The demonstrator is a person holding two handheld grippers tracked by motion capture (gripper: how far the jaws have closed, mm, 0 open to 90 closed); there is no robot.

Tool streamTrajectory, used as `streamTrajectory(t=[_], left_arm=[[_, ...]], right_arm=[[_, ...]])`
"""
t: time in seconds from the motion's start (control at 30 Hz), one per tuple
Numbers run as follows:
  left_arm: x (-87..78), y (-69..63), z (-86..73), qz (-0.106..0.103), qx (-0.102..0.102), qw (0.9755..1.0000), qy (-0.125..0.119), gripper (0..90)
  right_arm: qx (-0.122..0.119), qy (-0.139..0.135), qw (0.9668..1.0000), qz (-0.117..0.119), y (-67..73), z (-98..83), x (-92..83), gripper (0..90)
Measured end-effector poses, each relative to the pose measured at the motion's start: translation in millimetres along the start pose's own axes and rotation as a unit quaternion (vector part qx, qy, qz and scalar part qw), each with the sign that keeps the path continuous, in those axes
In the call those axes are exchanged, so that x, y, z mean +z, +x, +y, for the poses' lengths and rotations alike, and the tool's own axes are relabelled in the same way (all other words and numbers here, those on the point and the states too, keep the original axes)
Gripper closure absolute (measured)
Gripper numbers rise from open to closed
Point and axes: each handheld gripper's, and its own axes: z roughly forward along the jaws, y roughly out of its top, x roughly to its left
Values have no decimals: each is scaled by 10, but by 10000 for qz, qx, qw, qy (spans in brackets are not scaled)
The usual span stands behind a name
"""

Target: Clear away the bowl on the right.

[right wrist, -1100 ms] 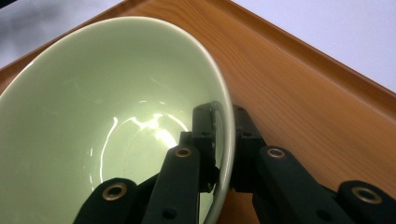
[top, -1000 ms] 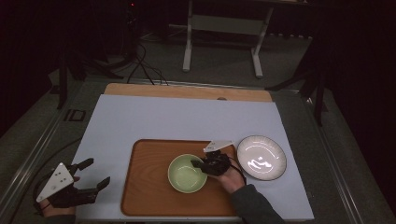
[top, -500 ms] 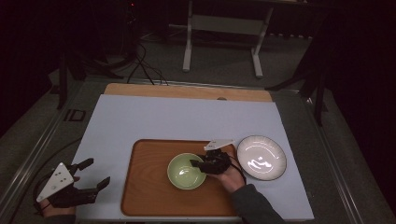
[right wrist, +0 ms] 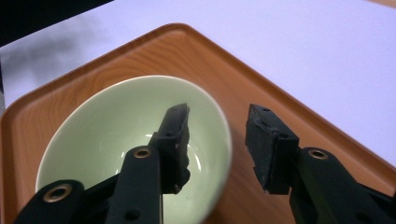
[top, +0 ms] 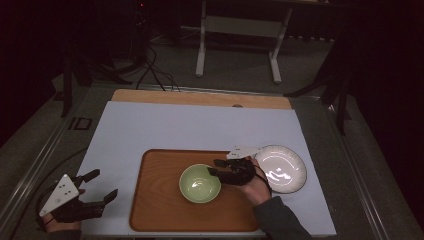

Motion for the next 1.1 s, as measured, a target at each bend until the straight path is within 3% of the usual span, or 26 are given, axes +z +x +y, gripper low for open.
streamTrajectory(t=[0.27,0.7,0.73,1.1], left_arm=[[4,3,-5,19,-18,10000,16,155],[-1,4,-5,52,-17,10000,8,155],[0,3,-6,54,-20,10000,12,155],[-6,12,-14,98,-83,9999,49,155]], right_arm=[[166,-196,9994,-237,-128,-34,-238,564],[197,-416,9980,-441,-262,-115,-510,550],[203,-519,9974,-453,-305,-153,-606,542],[391,-703,9943,-699,-454,-369,-887,529]])
